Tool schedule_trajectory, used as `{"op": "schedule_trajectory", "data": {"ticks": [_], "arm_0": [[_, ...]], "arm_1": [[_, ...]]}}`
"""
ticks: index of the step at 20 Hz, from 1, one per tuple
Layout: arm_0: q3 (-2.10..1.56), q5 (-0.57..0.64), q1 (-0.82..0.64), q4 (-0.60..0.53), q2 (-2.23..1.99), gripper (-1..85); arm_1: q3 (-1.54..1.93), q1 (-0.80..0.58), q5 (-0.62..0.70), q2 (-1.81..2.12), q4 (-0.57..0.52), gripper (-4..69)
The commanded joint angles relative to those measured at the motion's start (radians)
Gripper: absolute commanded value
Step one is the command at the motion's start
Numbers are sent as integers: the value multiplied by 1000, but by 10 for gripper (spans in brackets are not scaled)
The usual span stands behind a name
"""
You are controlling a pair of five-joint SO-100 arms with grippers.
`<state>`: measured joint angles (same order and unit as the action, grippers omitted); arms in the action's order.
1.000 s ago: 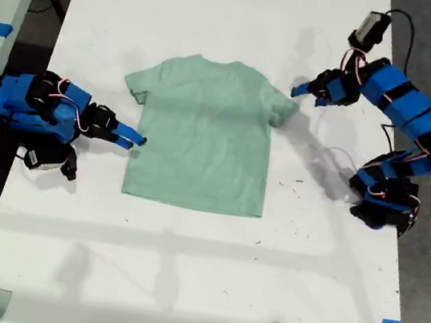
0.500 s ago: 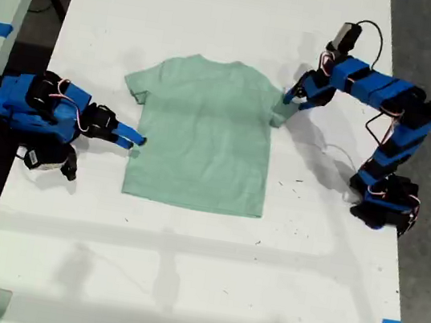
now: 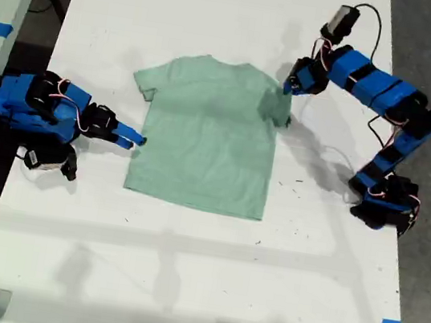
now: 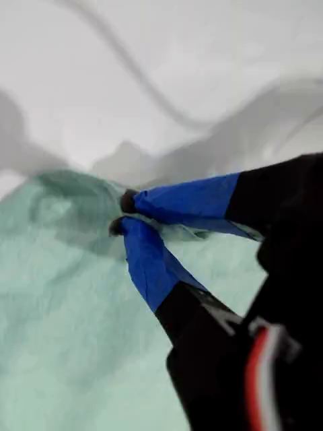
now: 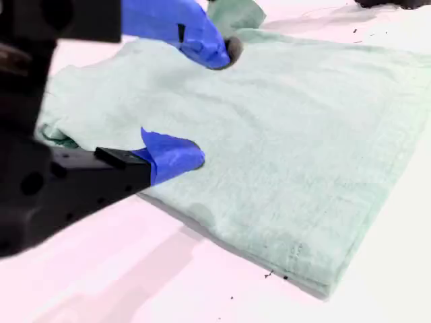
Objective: Fold t shirt
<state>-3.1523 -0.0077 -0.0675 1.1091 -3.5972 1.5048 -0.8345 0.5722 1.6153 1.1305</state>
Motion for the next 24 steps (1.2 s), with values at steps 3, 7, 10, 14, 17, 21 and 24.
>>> {"op": "schedule_trajectory", "data": {"ticks": [3,7,10,14,17,21,24], "arm_0": [[14,2,-6,2,-6,200],[14,2,-6,2,-6,200],[14,2,-6,2,-6,200],[14,2,-6,2,-6,200],[14,2,-6,2,-6,200],[14,2,-6,2,-6,200],[14,2,-6,2,-6,200]], "arm_1": [[-106,310,18,63,-212,14],[-192,462,2,-109,-344,14],[-341,434,29,-123,-140,280],[-184,318,43,201,115,236],[170,403,43,511,140,0],[968,618,-140,1147,-89,0],[1402,652,-253,1821,52,1]]}}
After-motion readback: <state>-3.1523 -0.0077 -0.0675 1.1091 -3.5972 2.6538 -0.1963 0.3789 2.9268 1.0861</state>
